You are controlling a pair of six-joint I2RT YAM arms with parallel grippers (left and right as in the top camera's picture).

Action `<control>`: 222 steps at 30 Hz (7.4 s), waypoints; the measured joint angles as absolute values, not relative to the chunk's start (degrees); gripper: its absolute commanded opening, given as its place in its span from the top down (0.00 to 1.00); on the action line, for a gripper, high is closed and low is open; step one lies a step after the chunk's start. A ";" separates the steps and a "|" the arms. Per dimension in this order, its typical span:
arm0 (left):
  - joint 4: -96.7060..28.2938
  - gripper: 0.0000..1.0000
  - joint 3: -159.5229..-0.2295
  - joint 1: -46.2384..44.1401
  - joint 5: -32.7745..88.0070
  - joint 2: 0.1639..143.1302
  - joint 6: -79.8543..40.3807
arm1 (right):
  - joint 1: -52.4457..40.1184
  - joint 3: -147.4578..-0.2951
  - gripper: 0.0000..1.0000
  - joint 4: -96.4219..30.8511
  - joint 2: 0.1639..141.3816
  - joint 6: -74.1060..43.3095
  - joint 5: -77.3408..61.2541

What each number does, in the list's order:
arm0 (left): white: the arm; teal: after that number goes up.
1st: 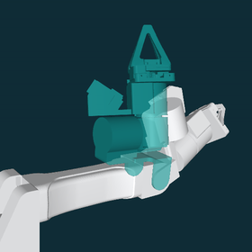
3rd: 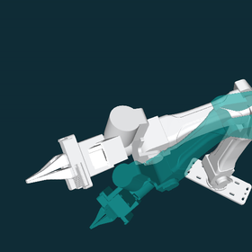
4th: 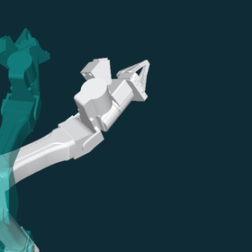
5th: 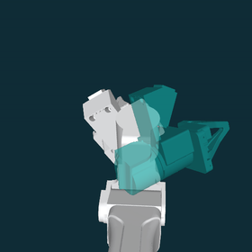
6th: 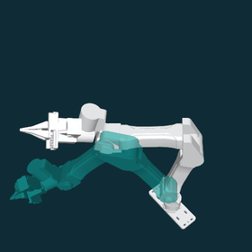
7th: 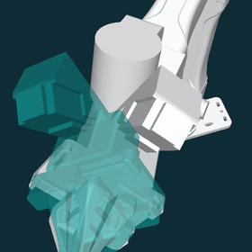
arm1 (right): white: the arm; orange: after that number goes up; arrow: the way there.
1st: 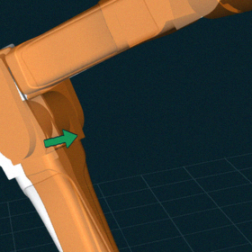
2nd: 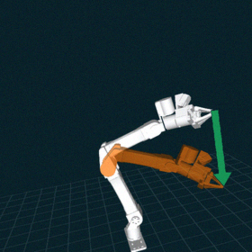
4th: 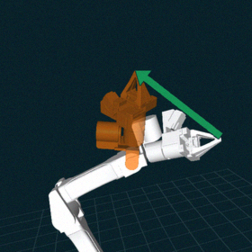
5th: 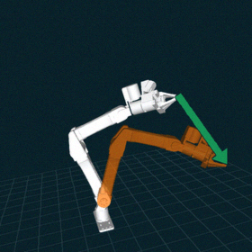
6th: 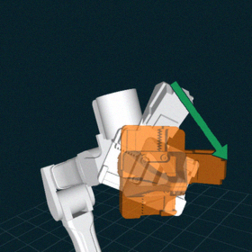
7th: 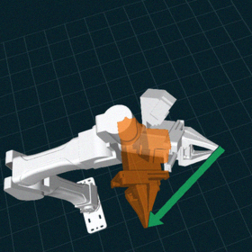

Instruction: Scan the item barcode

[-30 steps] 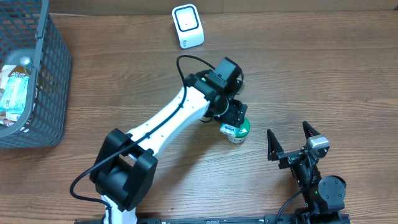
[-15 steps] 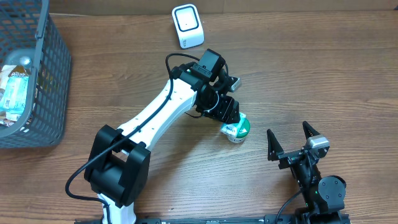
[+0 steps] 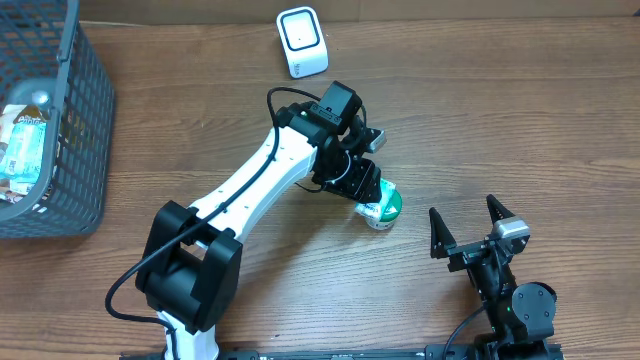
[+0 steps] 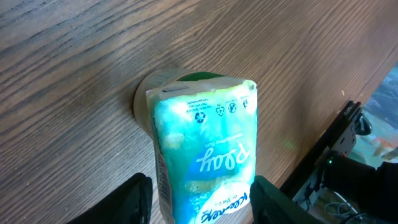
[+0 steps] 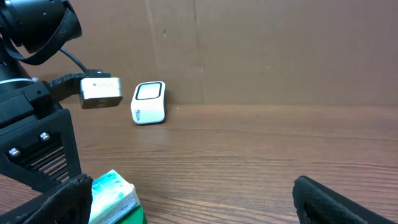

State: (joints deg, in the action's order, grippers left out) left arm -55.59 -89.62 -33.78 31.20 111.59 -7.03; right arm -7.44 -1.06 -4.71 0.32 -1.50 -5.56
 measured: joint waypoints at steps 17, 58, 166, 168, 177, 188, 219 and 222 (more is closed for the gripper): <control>-55.07 0.58 -89.56 -34.94 29.71 112.05 -7.07 | -7.44 -1.06 0.00 -4.71 0.32 -1.50 -5.56; -68.14 0.96 -91.05 -38.33 -5.96 106.28 -33.32 | -7.44 -1.06 0.00 -4.69 0.32 -1.50 -5.58; -45.60 0.96 -72.34 -33.01 4.05 112.12 -35.94 | -7.44 -1.06 0.00 -4.71 0.32 -1.52 -5.56; -47.27 0.96 -72.34 -33.01 4.10 112.12 -36.27 | -7.44 -1.06 0.00 -4.69 0.32 -1.50 -5.56; -50.87 0.96 -72.34 -33.01 9.65 112.12 -35.57 | -7.44 -1.06 0.00 -4.69 0.32 -1.52 -5.56; -45.76 0.96 -72.27 -34.72 17.69 112.12 -34.33 | -7.44 -1.06 0.00 -4.69 0.32 -1.50 -5.54; -74.91 0.94 -113.21 -14.70 18.70 112.66 -20.56 | -7.44 -1.06 0.00 -4.71 0.32 -1.50 -5.56; -74.70 0.68 -123.76 -8.99 18.74 112.66 -19.75 | -7.42 -1.06 0.00 -4.67 0.32 -1.48 -5.54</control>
